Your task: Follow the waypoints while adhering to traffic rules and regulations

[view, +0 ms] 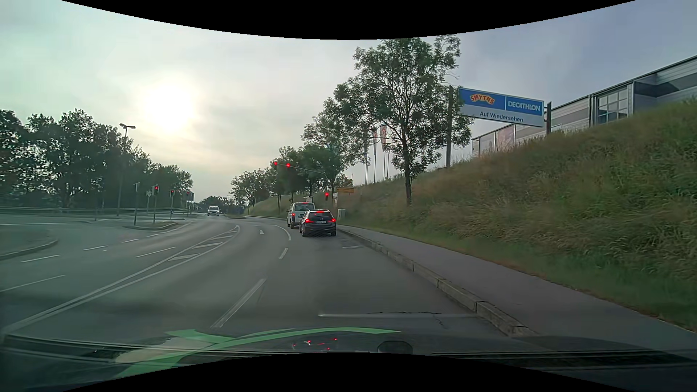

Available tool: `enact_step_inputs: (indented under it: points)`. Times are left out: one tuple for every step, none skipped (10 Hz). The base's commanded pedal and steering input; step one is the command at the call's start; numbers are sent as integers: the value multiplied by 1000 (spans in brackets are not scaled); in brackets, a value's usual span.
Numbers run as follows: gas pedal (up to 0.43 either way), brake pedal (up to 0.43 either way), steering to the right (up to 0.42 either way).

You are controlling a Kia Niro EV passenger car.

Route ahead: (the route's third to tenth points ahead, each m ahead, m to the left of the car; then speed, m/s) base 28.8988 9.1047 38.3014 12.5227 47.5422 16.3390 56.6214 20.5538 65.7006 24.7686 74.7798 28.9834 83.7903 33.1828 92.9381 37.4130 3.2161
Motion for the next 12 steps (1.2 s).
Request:
enact_step_inputs:
  points:
    - [0,0,-69]
    - [0,0,-69]
    - [0,0,-68]
    - [0,0,-66]
    - [0,0,-66]
    - [0,0,-66]
    - [0,0,-66]
    - [0,0,-66]
    - [0,0,-65]
    - [0,0,-64]
    - [0,0,-64]
    - [0,0,-65]
